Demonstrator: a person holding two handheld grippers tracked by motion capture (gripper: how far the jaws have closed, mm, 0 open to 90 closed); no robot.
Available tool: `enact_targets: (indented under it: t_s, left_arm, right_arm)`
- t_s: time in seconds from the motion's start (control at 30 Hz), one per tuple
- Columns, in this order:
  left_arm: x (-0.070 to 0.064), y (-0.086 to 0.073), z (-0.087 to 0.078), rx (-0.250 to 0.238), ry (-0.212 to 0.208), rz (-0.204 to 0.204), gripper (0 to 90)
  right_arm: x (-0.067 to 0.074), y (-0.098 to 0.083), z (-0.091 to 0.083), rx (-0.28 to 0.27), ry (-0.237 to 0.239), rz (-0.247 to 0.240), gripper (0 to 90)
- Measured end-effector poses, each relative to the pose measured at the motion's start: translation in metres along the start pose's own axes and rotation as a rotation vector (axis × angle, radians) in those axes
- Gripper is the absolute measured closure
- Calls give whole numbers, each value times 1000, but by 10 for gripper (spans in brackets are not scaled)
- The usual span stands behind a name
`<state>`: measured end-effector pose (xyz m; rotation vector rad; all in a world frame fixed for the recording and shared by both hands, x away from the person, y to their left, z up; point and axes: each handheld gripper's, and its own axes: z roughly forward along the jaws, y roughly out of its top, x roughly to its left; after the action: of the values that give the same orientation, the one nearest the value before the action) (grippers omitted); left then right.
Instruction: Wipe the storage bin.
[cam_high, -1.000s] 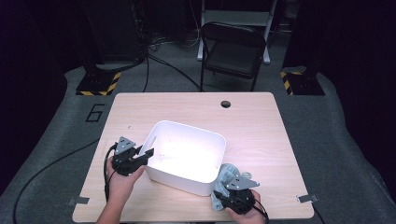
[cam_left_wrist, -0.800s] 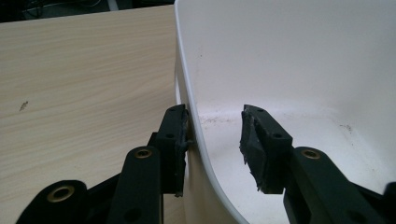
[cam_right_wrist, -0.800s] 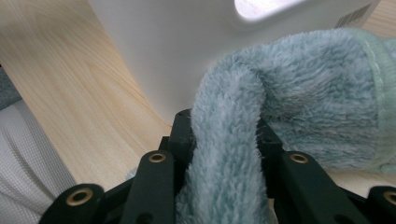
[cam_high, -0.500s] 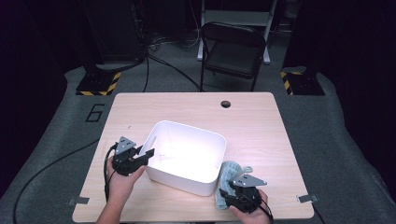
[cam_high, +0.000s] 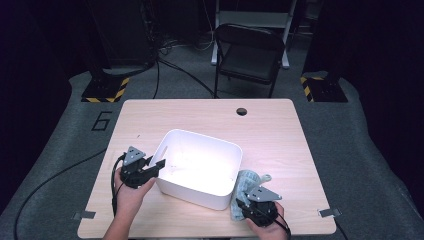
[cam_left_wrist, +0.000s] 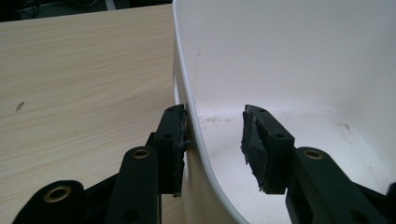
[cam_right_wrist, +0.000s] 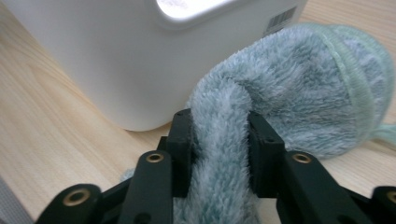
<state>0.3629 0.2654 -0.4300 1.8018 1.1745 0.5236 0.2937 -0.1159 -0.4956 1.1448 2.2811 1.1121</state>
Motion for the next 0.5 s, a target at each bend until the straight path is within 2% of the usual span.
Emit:
enact_targets:
  t_s: [0.2,0.4,0.5]
  left_arm:
    - [0,0,0,-1,1,0,596]
    - [0,0,0,-2,1,0,597]
    - [0,0,0,-3,2,0,597]
  right_arm:
    - [6,3,-4,-35,57,-26,700]
    - [10,9,-15,-93,69,-25,702]
    - [14,19,-34,-162,83,-23,701]
